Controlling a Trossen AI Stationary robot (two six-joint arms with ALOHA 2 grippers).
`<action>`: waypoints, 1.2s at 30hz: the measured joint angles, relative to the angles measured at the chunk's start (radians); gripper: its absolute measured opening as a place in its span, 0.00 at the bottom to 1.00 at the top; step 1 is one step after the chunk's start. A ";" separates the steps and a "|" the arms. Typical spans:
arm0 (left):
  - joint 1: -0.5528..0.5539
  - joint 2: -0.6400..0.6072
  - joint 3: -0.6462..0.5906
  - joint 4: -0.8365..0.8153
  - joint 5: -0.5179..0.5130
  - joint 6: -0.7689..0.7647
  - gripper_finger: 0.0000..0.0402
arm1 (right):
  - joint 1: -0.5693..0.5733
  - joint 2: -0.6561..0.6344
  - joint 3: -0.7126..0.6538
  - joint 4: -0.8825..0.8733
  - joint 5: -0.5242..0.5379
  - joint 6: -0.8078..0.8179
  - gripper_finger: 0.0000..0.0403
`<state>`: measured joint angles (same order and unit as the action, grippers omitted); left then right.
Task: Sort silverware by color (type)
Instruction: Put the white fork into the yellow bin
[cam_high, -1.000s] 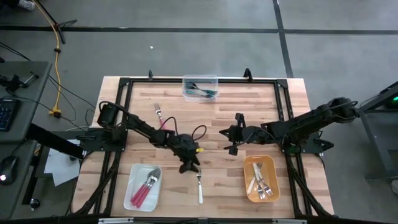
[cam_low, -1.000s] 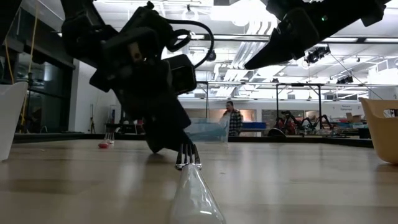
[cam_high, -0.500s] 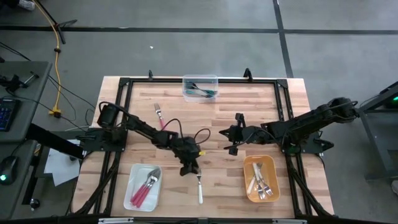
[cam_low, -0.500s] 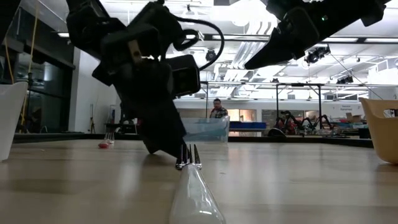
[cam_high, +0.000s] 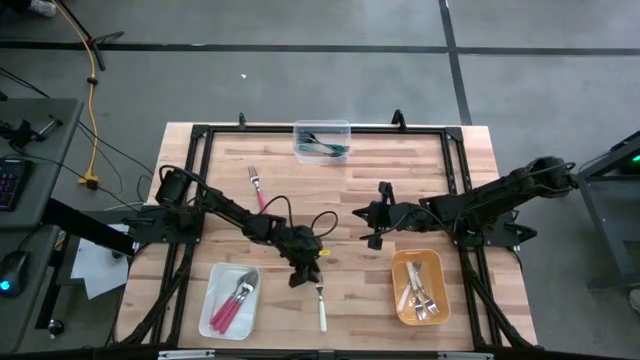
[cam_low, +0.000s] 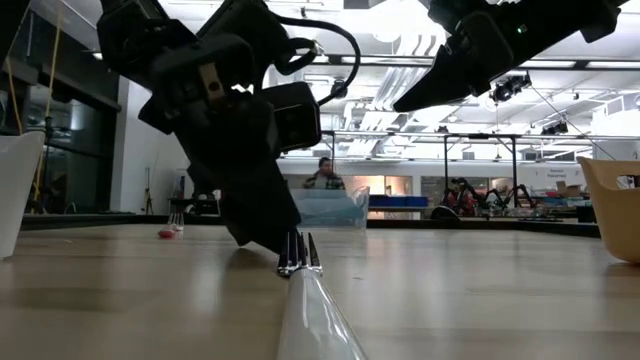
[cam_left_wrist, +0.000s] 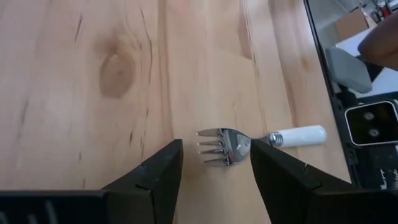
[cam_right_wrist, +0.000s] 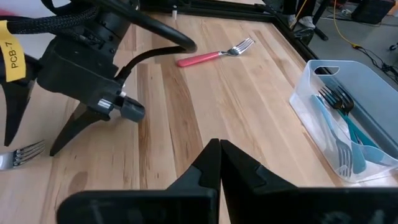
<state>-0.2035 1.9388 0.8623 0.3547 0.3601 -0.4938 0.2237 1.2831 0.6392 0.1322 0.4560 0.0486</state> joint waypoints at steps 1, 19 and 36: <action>0.000 0.002 0.000 0.002 -0.003 -0.001 0.45 | 0.000 0.000 0.000 0.000 0.000 0.000 0.00; 0.000 0.067 0.061 -0.025 0.027 0.085 0.04 | 0.000 0.000 0.000 0.000 -0.016 0.004 0.00; 0.088 -0.104 -0.013 -0.160 -0.111 0.211 0.00 | 0.026 0.000 0.000 -0.081 -0.018 0.054 0.00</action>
<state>-0.1153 1.8347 0.8489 0.1944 0.2496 -0.2825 0.2492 1.2835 0.6392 0.0515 0.4381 0.1030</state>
